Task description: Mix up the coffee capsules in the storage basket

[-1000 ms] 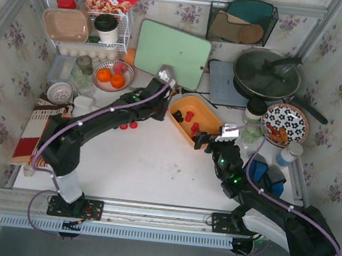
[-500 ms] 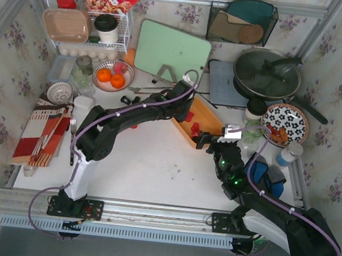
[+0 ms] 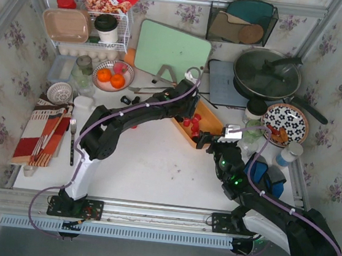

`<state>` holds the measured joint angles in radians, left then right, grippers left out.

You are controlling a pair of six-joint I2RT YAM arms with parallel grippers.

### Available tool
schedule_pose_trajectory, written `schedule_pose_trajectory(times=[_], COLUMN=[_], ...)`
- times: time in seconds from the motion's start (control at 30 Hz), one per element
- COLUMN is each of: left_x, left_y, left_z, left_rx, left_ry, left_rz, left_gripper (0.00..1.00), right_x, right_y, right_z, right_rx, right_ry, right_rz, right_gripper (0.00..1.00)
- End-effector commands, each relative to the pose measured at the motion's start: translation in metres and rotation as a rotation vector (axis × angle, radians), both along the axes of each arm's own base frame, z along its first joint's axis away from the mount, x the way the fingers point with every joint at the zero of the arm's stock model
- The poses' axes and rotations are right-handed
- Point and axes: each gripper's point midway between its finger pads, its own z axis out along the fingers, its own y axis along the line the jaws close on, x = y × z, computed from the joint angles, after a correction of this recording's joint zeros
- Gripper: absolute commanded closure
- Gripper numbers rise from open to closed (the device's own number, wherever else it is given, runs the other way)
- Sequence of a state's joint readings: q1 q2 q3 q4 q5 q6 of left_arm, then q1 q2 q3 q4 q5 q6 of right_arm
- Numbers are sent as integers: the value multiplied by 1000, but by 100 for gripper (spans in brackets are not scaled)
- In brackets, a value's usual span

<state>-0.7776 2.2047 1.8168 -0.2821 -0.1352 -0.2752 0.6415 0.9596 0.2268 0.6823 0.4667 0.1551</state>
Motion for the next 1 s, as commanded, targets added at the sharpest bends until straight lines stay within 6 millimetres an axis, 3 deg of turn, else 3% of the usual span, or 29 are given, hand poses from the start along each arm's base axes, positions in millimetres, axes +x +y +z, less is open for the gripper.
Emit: schedule_pose_trajectory(times=[0.0, 0.23, 0.53, 0.97], left_x=[10, 0, -36, -36], left_y=[12, 84, 151, 206], left_z=[35, 68, 47, 12], left_rx=[-12, 133, 229, 256], left_ry=[-101, -225, -157, 30], left_rz=[52, 218, 384, 587], left_gripper=[41, 37, 38, 42], right_x=[0, 0, 1, 1], right_y=[1, 0, 2, 3], right_z=[5, 5, 4, 1], right_rx=[20, 21, 22, 18], right_ry=[-18, -17, -13, -8], right_rz=[-2, -2, 4, 10], right_gripper=[0, 0, 0, 0])
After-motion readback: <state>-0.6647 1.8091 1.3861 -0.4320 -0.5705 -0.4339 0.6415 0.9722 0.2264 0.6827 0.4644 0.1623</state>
